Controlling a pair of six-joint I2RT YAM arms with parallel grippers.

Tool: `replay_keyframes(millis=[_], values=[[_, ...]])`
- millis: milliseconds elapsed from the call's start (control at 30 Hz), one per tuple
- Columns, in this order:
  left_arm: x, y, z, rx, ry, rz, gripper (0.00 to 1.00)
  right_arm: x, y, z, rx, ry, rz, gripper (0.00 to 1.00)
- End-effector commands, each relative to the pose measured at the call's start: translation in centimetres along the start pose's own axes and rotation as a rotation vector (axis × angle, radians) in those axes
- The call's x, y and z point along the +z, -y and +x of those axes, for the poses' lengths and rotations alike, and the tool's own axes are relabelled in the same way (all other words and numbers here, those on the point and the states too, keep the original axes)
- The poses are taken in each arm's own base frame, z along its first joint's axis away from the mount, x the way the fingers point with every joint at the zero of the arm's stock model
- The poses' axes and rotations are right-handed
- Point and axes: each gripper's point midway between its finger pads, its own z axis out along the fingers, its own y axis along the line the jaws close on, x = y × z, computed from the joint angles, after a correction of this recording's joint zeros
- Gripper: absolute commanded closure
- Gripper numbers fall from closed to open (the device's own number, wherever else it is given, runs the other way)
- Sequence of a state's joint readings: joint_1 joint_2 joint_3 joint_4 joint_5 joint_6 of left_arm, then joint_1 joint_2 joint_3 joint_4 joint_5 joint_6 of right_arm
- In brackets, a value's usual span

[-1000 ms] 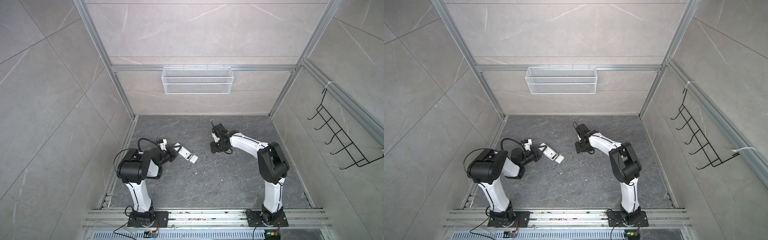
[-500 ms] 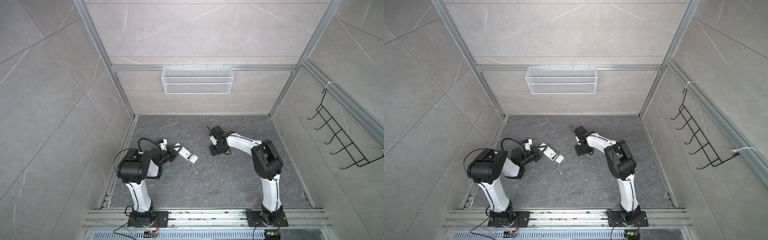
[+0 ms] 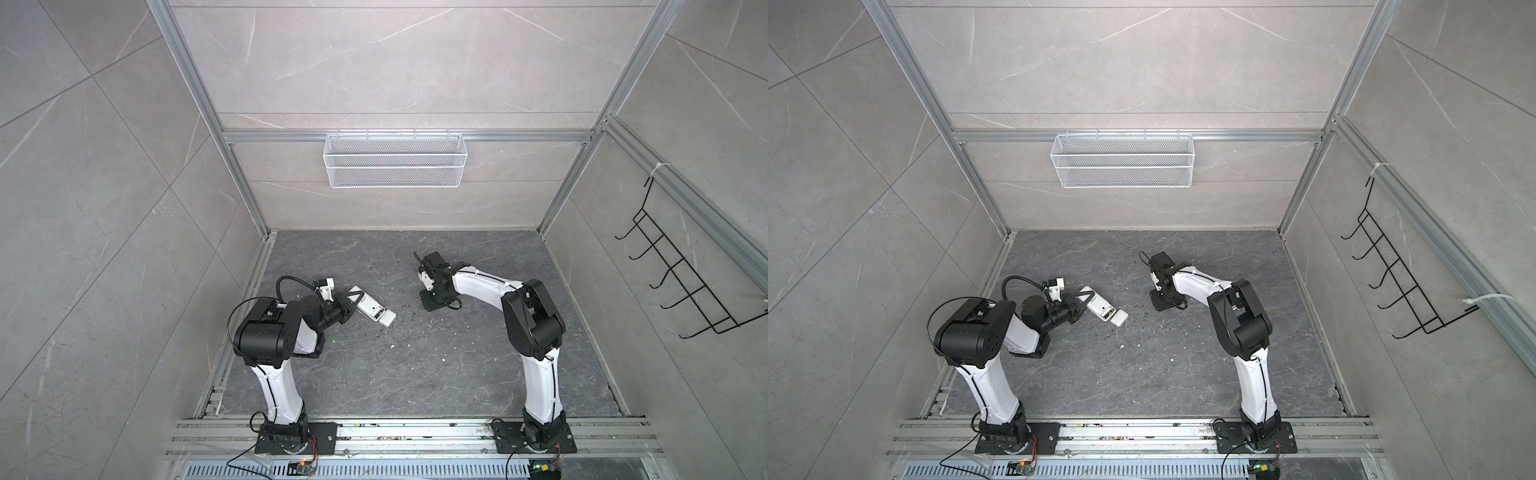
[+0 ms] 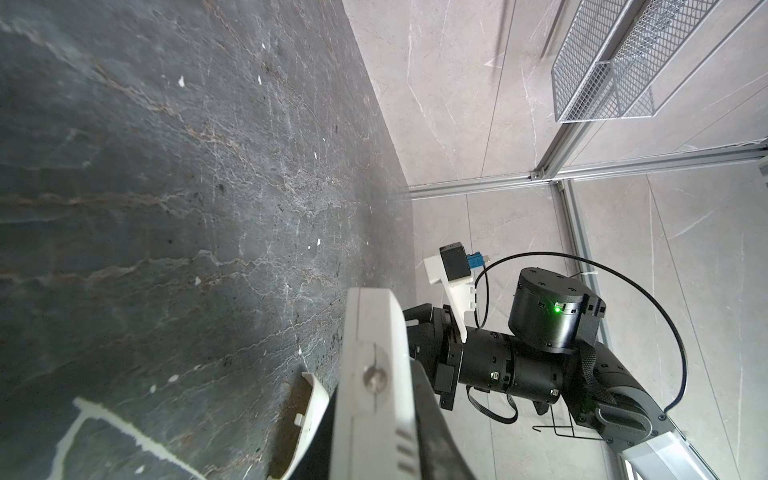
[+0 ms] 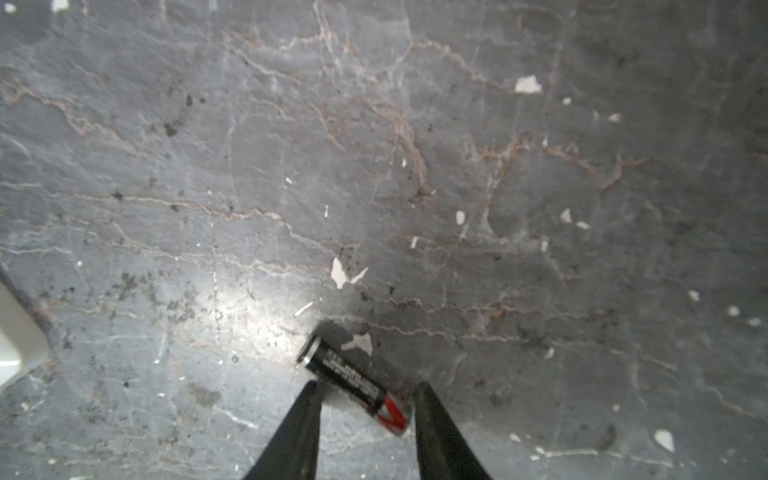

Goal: Load the batteries into the remote control
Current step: 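Grasp the black-red battery upright with the right gripper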

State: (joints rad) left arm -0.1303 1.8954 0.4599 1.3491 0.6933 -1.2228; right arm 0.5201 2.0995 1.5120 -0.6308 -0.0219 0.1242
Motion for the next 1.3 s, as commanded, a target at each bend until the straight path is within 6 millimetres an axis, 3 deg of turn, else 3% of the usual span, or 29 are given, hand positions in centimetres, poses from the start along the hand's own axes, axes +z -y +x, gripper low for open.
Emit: replay_keyframes(millis=[0,367,567,767,900,1000,1267], values=[[0.0,2.4,-0.5,0.09,-0.001,0.077,1.0,0.9,0.5,0.6,0.037,-0.021,0.028,0.64],[0.0,2.4,-0.5,0.088,-0.004,0.078,1.0,1.1,0.1,0.0,0.051,-0.008,0.034,0.67],[0.0,2.4,-0.4,0.087,-0.004,0.077,1.0,1.3,0.6,0.5,0.084,-0.016,0.062,0.78],[0.3,2.0,-0.4,0.076,-0.013,0.074,1.0,0.4,1.0,0.9,0.29,-0.005,0.089,0.87],[0.2,2.2,-0.4,0.081,-0.011,0.076,1.0,-0.1,1.3,1.2,0.433,0.004,0.122,0.85],[0.1,2.3,-0.4,0.082,-0.012,0.078,1.0,-0.1,1.2,1.2,0.465,0.015,0.138,0.73],[0.1,2.4,-0.4,0.084,-0.009,0.08,1.0,-0.1,0.7,2.1,0.49,0.018,0.17,0.75]])
